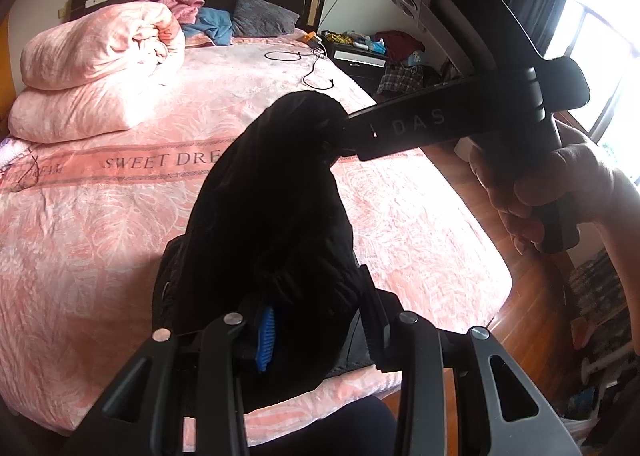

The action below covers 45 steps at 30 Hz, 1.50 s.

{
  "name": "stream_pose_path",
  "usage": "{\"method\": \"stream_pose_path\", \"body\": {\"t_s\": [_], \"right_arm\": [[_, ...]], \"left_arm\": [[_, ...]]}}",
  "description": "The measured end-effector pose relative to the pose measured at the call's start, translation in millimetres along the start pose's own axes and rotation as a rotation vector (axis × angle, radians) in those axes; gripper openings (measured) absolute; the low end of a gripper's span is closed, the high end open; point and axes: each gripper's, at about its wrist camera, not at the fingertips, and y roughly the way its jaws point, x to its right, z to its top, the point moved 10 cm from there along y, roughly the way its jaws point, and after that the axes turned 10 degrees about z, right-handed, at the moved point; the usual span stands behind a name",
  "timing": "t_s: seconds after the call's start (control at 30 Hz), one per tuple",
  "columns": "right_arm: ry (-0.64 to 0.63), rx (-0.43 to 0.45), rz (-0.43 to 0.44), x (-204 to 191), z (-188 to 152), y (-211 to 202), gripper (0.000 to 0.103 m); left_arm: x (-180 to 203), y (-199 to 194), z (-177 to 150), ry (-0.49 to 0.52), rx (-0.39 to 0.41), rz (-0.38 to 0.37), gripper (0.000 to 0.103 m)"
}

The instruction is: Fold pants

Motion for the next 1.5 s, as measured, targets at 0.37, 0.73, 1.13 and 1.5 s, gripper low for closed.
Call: {"method": "stream_pose_path", "body": {"t_s": [0.37,0.73,1.13,1.5], "right_arm": [[0.020,0.009,0.021,28.7,-23.5,4.1,0.027],[-0.010,-0.007,0.021,63.2,-43.4,18.5,0.027],[-0.043,-0.028,0.008,94.8,-70.9,35.6,0.027],[-0.046,-0.056,-0.007,119.2,-96.9,51.8,0.027]], "left_arm": [[22.3,31.7,-6.9,0.056,-0.039,0.012,0.036],[41.8,69.5,-16.5,0.105,-0.095,0.018,0.036],[60.7,105.0,-36.4,0.144,-0.156,0.025,0.036],[73.2,136.0,-58.1,0.161,-0.218,0.041,0.036]]}}
